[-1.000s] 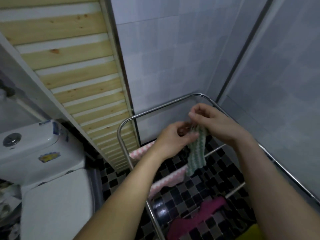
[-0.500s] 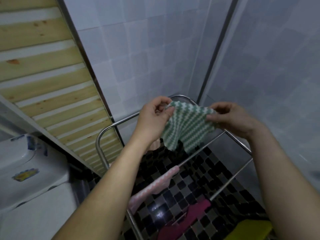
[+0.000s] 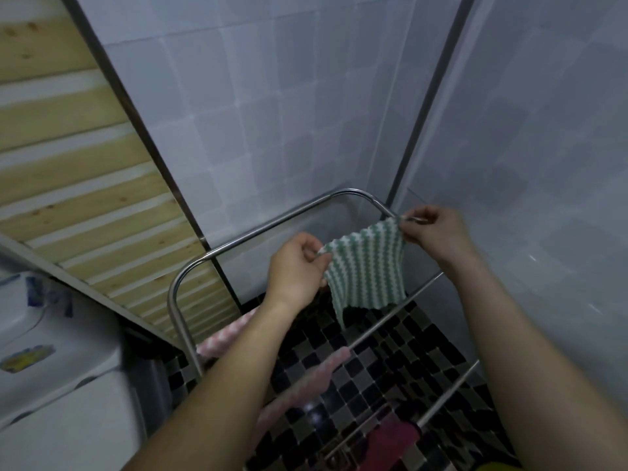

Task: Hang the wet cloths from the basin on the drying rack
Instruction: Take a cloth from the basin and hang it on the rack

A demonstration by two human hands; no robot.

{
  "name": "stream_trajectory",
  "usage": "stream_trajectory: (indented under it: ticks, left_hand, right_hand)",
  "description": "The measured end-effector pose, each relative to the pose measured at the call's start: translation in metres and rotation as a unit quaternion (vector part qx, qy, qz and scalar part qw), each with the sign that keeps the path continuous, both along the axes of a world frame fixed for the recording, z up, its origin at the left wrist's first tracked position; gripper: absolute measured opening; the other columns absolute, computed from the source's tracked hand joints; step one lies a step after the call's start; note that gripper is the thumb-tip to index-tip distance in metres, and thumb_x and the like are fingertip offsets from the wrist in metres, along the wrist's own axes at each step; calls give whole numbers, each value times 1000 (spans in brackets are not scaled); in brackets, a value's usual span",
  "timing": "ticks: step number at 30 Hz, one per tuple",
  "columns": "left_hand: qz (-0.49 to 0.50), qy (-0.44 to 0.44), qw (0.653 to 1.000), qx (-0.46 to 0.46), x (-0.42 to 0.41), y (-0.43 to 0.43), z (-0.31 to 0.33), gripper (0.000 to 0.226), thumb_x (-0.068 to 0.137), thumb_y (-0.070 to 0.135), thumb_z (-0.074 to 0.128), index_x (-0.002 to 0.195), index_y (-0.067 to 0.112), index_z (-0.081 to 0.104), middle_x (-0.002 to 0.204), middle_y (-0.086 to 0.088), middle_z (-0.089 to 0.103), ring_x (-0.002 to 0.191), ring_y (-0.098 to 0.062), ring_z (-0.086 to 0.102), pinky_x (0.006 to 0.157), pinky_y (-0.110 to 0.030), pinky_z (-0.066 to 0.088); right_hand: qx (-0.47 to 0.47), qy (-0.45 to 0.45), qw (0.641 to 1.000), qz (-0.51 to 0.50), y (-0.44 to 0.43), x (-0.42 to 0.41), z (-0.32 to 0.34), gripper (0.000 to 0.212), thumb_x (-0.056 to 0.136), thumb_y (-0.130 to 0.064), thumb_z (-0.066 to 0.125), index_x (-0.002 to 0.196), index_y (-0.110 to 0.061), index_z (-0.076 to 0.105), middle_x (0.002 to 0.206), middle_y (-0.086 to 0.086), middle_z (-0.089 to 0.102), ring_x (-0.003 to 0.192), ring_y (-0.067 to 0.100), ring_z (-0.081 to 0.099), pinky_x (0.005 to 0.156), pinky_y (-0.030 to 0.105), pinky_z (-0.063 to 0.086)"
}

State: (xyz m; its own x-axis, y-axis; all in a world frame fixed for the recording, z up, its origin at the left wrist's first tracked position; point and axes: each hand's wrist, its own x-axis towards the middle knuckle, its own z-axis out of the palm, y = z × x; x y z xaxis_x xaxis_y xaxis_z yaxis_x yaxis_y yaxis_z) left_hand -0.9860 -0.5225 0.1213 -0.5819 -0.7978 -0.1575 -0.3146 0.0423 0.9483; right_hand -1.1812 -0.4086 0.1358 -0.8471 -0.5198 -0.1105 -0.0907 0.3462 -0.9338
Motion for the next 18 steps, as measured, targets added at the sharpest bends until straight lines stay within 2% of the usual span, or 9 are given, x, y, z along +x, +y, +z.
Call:
stream_trajectory:
  ticks: [1, 3, 6, 8, 9, 11, 14, 16, 18]
  left_hand:
    - [14, 9, 1000, 2, -2, -3, 1, 21, 88, 8, 67, 76, 20, 55, 69, -5, 55, 51, -15, 54, 44, -19, 45]
    - [49, 11, 999, -2, -8, -14, 0, 23, 90, 8, 64, 76, 23, 53, 65, 2, 53, 51, -18, 57, 51, -28, 51]
    - [70, -25, 996, -45, -13, -28, -3, 20, 87, 11, 63, 84, 27, 52, 62, 11, 52, 65, -27, 61, 66, -37, 55]
    - [42, -129, 985, -104, -12, -30, -2, 21, 85, 15, 62, 99, 25, 51, 77, 6, 62, 82, -30, 63, 70, -32, 47]
    - [23, -177, 975, -130, -9, -29, -4, 25, 85, 17, 63, 106, 23, 53, 89, -1, 67, 89, -30, 63, 72, -32, 44]
    - [-21, -232, 959, -163, -3, -26, -8, 25, 86, 23, 64, 111, 21, 59, 103, -6, 69, 98, -28, 63, 75, -30, 44]
    - [-63, -246, 952, -169, 4, -15, -10, 19, 88, 31, 66, 103, 20, 68, 100, -3, 71, 95, -23, 65, 76, -28, 48]
    - [-74, -246, 950, -177, 6, -11, -15, 15, 88, 30, 67, 98, 20, 72, 94, -2, 73, 90, -22, 67, 75, -27, 50]
    - [-74, -249, 947, -188, 6, -8, -17, 13, 88, 26, 67, 97, 20, 73, 94, -3, 74, 90, -23, 67, 78, -29, 51]
  right_hand:
    - [6, 25, 1000, -8, -8, -2, -1, 19, 83, -1, 69, 73, -17, 64, 76, 9, 63, 66, 16, 57, 75, 34, 50]
    - [9, 74, 997, -1, -28, -5, -5, 8, 83, -5, 70, 88, -12, 68, 85, 7, 66, 73, 13, 58, 73, 24, 48]
    - [-32, 114, 992, 46, -51, 0, -5, 40, 81, 5, 67, 120, -4, 60, 107, 5, 60, 92, 12, 56, 78, 9, 44]
    - [-14, 127, 991, 47, -59, 1, -14, 49, 80, 6, 64, 127, -6, 56, 114, 1, 56, 99, 13, 53, 86, 17, 46]
    - [27, 143, 989, 28, -58, 1, -20, 43, 81, 3, 62, 123, -6, 59, 111, 3, 59, 99, 15, 55, 88, 26, 46]
    - [150, 170, 974, -24, -46, -1, -34, 23, 84, -7, 58, 105, -6, 68, 102, 14, 69, 96, 25, 64, 83, 32, 47]
    - [259, 134, 956, -18, -27, 0, -47, 24, 88, -20, 58, 94, -3, 73, 97, 22, 71, 95, 33, 67, 78, 34, 49]
    - [222, 57, 973, -14, -23, 2, -55, 23, 88, -20, 64, 95, 1, 72, 86, 17, 70, 82, 27, 66, 69, 28, 48]
    - [145, -12, 988, -44, -25, 8, -58, 16, 86, -15, 68, 92, 1, 71, 73, 9, 61, 64, 17, 55, 53, 17, 43]
